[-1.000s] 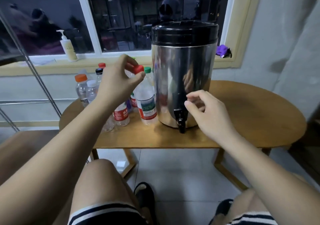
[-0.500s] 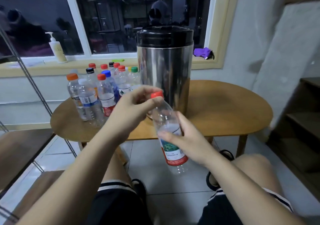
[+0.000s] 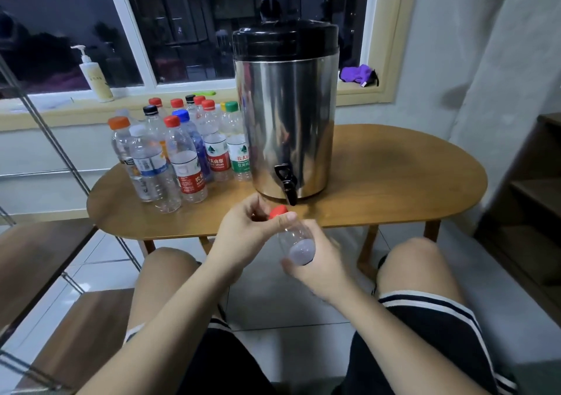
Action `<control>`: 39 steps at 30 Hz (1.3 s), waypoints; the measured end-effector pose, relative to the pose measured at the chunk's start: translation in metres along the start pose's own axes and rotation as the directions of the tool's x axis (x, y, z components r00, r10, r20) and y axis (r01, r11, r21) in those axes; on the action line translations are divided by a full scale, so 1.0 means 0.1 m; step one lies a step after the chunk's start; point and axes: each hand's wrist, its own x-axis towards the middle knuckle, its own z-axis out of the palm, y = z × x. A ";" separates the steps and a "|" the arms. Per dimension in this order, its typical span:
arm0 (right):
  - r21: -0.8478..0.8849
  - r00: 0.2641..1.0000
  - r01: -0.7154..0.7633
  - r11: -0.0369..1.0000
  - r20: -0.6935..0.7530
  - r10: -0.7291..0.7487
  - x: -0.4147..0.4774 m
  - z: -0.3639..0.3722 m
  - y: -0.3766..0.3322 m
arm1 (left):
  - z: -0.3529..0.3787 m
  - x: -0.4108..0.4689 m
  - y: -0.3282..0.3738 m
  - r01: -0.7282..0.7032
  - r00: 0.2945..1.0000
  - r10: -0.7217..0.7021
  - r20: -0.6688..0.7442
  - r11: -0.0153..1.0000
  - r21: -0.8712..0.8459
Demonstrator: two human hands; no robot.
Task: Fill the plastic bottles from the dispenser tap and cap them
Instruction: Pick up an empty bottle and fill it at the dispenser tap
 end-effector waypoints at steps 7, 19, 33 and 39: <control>0.081 0.996 -0.079 0.994 -0.023 0.081 0.01 0.13 0.30 | -0.10 0.09 -0.13 -0.170 0.966 0.136 0.221 0.975 0.143; 0.035 0.994 -0.084 0.996 -0.061 0.086 -0.17 0.22 0.45 | 0.08 0.01 -0.27 -0.180 0.973 0.128 0.191 0.940 0.290; 0.100 0.996 0.071 0.992 -0.059 -0.066 0.39 0.01 0.18 | 0.13 0.61 -0.26 0.139 0.988 -0.137 0.072 0.990 -0.018; 0.271 0.998 0.067 0.960 -0.019 -0.064 0.62 -0.10 0.11 | 0.22 0.73 -0.24 -0.035 0.981 0.025 0.194 0.998 0.047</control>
